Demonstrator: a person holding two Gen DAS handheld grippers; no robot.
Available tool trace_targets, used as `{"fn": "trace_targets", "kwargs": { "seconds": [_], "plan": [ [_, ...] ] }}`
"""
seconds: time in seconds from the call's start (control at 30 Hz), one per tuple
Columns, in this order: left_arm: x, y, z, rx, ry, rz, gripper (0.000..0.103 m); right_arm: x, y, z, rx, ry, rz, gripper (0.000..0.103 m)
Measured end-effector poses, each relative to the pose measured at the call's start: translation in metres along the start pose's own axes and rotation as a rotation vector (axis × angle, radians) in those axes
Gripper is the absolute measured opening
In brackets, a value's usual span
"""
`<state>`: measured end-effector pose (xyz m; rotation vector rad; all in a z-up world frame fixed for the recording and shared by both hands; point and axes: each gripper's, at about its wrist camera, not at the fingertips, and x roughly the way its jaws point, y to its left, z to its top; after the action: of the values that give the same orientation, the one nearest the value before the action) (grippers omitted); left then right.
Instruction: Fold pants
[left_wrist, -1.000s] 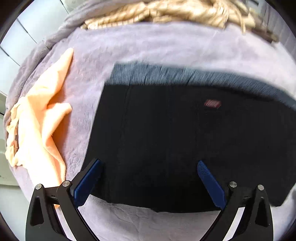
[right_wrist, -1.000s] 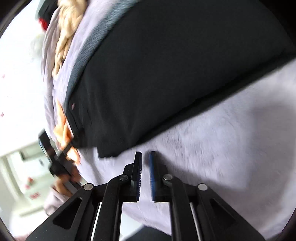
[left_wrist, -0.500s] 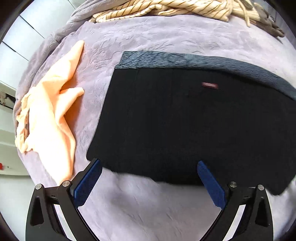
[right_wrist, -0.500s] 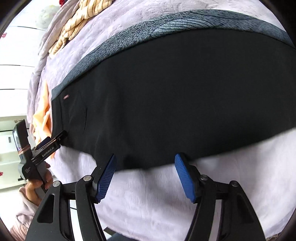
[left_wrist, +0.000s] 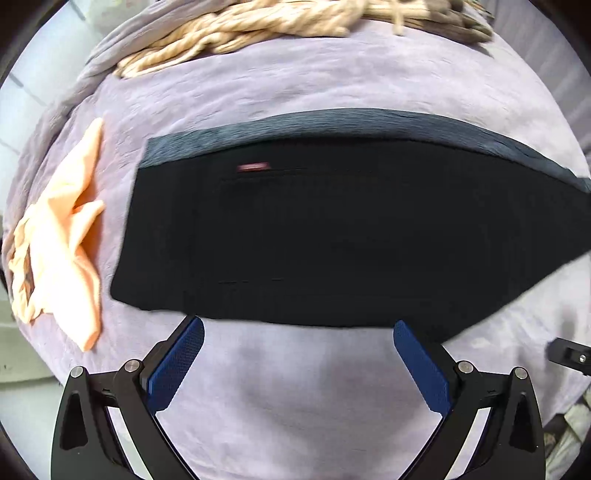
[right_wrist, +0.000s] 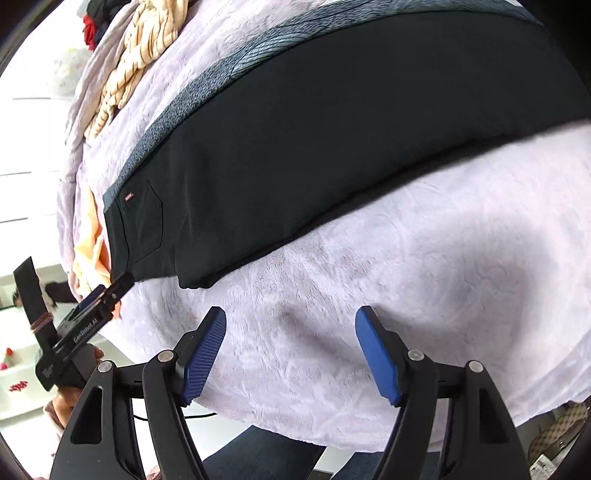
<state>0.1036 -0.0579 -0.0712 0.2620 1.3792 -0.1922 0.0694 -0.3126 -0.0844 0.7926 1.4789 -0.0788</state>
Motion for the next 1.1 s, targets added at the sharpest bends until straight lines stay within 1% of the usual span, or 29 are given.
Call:
{"fn": "trace_targets", "kwargs": {
  "seconds": [0.13,0.3,0.5,0.63,0.73,0.83,0.97,1.1],
  "plan": [
    [-0.007,-0.037,0.007,0.071,-0.003,-0.001,0.103,-0.008,-0.015,-0.002,0.037,-0.019,0.020,0.077],
    [-0.007,-0.072,0.014,0.119,0.009,-0.013,0.103,-0.021,-0.044,-0.002,0.091,-0.048,0.031,0.077],
    [-0.003,-0.124,0.022,0.175,0.031,-0.022,0.103,-0.034,-0.085,-0.003,0.164,-0.068,0.036,0.077],
    [0.002,-0.149,0.027,0.200,0.046,-0.028,0.103,-0.043,-0.112,-0.001,0.205,-0.083,0.038,0.077],
    [0.005,-0.164,0.033,0.204,0.057,-0.041,0.103,-0.051,-0.132,0.003,0.237,-0.101,0.045,0.077],
    [0.004,-0.179,0.044,0.203,0.048,-0.054,0.103,-0.062,-0.153,0.014,0.256,-0.128,0.045,0.077],
    [0.005,-0.199,0.071,0.180,0.005,-0.049,0.103,-0.093,-0.184,0.039,0.263,-0.207,0.029,0.077],
    [0.011,-0.222,0.104,0.113,-0.032,-0.045,0.103,-0.126,-0.215,0.070,0.273,-0.291,0.025,0.077]
  ]
}}
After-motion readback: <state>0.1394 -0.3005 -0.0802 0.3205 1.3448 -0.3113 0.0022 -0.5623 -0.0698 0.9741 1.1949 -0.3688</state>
